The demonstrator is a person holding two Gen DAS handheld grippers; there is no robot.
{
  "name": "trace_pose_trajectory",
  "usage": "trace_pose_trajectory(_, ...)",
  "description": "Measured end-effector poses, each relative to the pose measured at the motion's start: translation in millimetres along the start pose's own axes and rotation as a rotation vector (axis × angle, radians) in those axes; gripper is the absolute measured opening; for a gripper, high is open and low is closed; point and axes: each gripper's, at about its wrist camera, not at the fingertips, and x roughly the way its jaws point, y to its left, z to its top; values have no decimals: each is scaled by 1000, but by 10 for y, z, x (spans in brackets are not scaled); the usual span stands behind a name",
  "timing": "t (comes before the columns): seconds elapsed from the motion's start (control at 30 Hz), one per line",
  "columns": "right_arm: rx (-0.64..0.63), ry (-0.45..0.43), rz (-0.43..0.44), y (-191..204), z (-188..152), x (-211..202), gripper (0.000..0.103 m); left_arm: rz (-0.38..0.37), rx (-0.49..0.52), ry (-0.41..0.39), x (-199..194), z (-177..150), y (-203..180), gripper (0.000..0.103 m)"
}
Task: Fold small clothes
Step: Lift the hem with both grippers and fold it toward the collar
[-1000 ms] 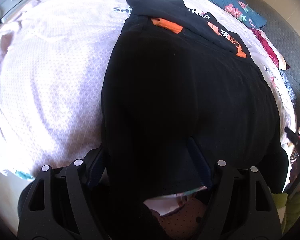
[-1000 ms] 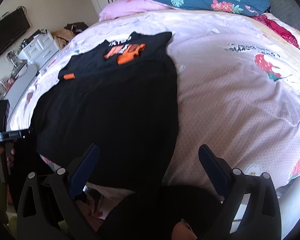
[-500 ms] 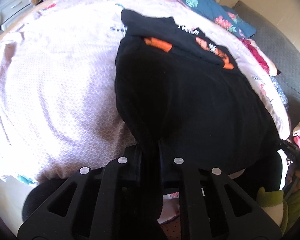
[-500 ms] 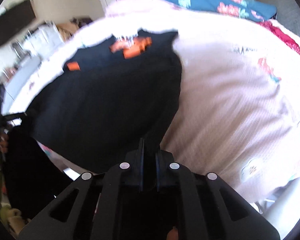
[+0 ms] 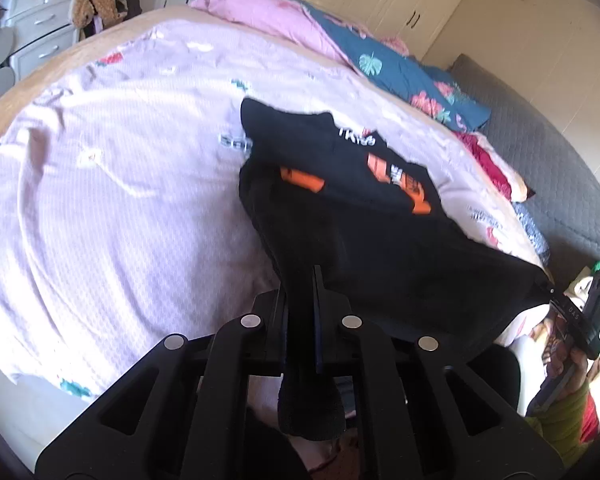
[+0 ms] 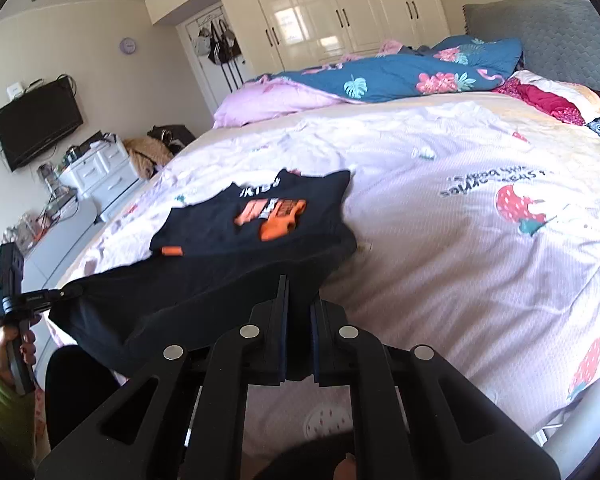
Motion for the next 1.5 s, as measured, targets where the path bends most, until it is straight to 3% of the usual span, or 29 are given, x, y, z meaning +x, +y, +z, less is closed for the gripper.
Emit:
trace_pose_trajectory(0.93,125,-71,-28,-69,656,355,8,-27,-72,-131,204,659,-38,3)
trace_pose_trajectory(1.5,192,-71,-96,-75,1114,944,8,1,-172,-164,553,1027,92,3)
